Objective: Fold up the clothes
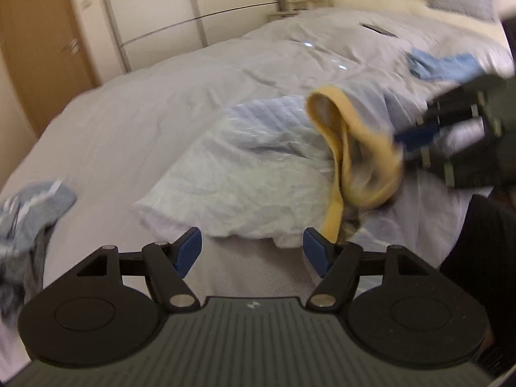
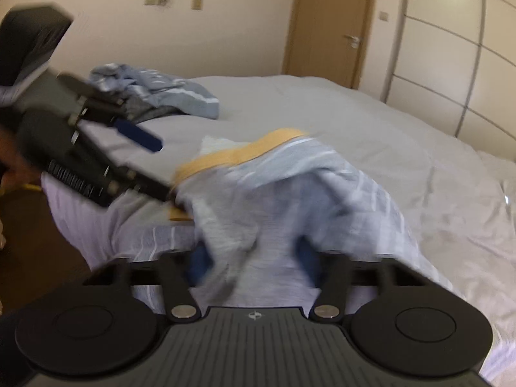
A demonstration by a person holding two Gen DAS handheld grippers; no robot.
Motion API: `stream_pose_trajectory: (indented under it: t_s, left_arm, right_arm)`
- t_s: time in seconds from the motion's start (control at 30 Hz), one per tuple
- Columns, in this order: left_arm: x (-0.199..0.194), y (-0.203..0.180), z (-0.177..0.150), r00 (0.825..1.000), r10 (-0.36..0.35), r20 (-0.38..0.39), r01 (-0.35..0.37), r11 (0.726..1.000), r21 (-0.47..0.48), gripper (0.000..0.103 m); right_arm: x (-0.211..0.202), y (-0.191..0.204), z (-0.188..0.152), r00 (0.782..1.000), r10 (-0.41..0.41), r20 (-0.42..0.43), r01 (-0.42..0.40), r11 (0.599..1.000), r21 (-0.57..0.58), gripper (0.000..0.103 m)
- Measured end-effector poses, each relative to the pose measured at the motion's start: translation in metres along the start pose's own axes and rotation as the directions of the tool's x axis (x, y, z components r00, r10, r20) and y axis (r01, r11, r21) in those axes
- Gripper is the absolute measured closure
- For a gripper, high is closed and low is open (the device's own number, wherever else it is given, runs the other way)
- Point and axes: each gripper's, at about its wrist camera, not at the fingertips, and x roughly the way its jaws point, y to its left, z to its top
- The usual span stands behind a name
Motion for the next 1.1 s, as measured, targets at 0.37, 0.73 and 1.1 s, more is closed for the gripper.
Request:
stream_pose_trajectory:
  t_s: [0.37, 0.73, 1.1]
  left_arm:
    - [0.008, -0.051, 0.012, 0.988, -0.119, 0.1, 0.074, 0.925, 0.373, 0.028]
    - [0.022, -0.055, 0.017, 0.991, -0.065, 0.117, 0.008, 0.9, 0.435, 0.072]
    - [-0.007, 0.002, 0.063, 0.958, -0.211, 0.197, 0.187, 0.973, 0.133, 0.089]
  right_arm:
    - [-0.061, -0.104, -0.02, 0.94, -0.34, 0.021, 0.325, 0.914, 0.244, 0.095]
    - [-0.049, -0.12, -0.014, 0.935, -0.354, 0.007, 0.337, 0.896, 0.29, 0.093]
    - [-0.065, -0.119, -0.032, 0.946, -0.325, -0.01, 0.307, 0.883, 0.355, 0.058]
